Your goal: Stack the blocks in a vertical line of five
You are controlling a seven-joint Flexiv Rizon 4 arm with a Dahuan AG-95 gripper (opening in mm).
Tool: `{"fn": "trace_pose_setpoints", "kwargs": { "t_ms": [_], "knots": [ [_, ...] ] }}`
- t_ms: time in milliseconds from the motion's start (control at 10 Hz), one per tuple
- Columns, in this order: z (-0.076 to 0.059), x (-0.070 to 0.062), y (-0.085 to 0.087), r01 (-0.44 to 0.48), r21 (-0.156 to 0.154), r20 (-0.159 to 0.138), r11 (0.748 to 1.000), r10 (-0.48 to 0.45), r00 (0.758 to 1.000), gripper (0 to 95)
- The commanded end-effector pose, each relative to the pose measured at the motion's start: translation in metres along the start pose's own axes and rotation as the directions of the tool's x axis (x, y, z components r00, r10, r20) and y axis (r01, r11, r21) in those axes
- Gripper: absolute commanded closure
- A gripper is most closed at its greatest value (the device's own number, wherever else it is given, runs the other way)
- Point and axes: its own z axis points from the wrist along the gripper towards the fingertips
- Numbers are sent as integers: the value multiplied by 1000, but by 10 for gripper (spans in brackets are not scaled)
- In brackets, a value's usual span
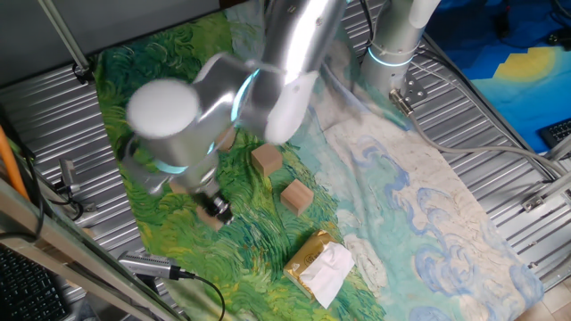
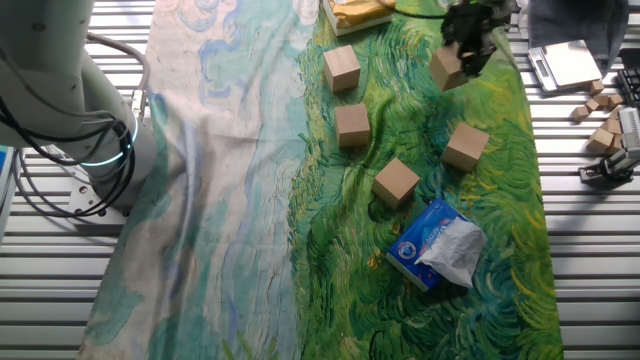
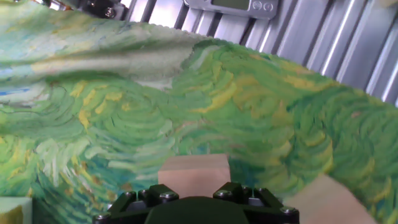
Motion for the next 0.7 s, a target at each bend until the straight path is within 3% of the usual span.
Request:
{"fn": "trace_pose_setpoints", "kwargs": {
  "t_ms": [100, 700],
  "knots": [
    [-1, -3, 1, -9, -11, -22, 1000, 9, 1000, 950],
    [-2, -3, 2, -58, -15, -18, 998, 58, 998, 950]
  ]
}}
